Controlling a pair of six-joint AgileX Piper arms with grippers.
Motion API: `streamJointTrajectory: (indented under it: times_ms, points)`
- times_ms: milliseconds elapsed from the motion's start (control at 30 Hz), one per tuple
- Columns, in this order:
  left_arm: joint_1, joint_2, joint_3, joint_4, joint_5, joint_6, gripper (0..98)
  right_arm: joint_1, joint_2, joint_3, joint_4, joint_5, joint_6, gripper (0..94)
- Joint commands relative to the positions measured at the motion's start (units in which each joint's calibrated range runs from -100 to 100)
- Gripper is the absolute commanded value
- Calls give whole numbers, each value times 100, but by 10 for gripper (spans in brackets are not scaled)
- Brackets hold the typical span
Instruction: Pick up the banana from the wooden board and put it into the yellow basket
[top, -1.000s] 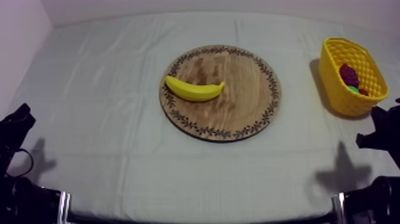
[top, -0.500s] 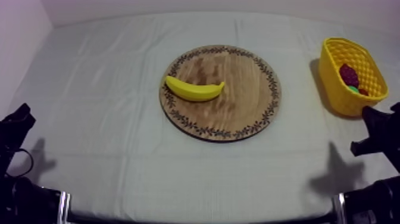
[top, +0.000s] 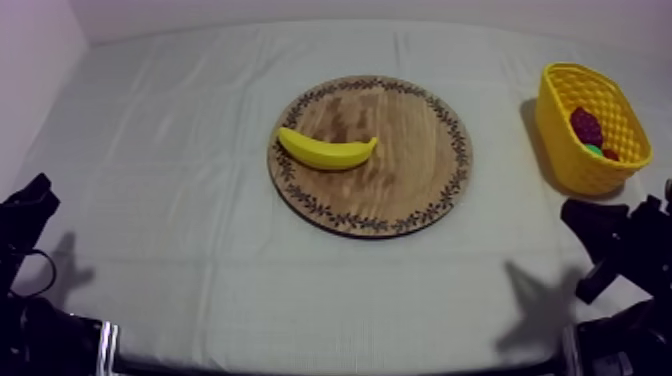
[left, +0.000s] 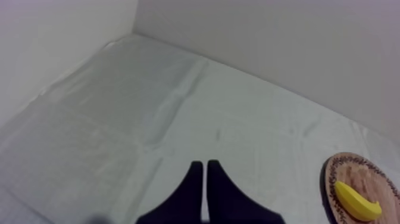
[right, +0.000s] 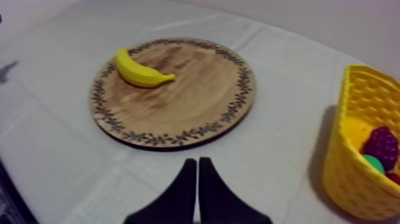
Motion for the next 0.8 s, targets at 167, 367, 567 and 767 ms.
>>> streamJointTrajectory:
  times_ms: [167, 367, 567, 767]
  points:
    - [-2, 2, -2, -1, -1, -2, 1, -312, 516, -639, -197, -311, 490, 7]
    - [-2, 2, -2, -1, -1, -2, 1, -383, 1603, -2046, -66, 178, 669, 7]
    - [-2, 2, -2, -1, -1, -2, 1, -336, 2898, -3639, 89, 836, 762, 7]
    - [-2, 2, -2, -1, -1, -2, 1, -530, 4385, -5457, 369, 2070, 908, 7]
